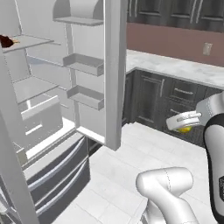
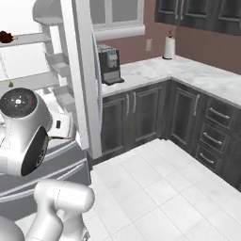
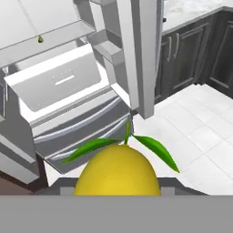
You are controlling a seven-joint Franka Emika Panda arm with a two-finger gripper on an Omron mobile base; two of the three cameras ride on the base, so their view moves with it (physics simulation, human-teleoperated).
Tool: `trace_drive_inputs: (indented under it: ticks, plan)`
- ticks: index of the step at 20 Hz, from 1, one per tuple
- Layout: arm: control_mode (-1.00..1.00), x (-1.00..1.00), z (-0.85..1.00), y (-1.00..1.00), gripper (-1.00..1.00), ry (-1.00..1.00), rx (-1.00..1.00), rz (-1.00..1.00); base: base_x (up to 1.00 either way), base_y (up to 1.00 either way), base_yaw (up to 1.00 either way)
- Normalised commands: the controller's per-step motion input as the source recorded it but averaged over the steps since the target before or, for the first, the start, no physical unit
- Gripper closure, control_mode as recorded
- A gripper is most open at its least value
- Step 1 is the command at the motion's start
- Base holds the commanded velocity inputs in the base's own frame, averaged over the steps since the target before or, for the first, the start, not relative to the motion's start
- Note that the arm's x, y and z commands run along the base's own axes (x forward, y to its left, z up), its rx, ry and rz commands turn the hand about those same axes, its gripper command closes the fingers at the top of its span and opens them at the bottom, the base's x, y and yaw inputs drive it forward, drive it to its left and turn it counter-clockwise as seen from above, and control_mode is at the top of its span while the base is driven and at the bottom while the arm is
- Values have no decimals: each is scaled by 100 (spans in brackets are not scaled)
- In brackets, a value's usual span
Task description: Gather the lemon wedge and lemon from the fridge and place them on a tray on the dining counter. Then gather the steaks from the fridge and place them on the other tray.
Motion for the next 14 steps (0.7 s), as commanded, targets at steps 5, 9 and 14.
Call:
trace_drive_inputs:
  ticks: [5,9,14]
  plan:
    - [100,0,0,0,100,0,0,0,-57,0,-52]
    - [100,0,0,0,100,0,0,0,-45,3,-54]
    - [100,0,0,0,100,0,0,0,-31,12,-56]
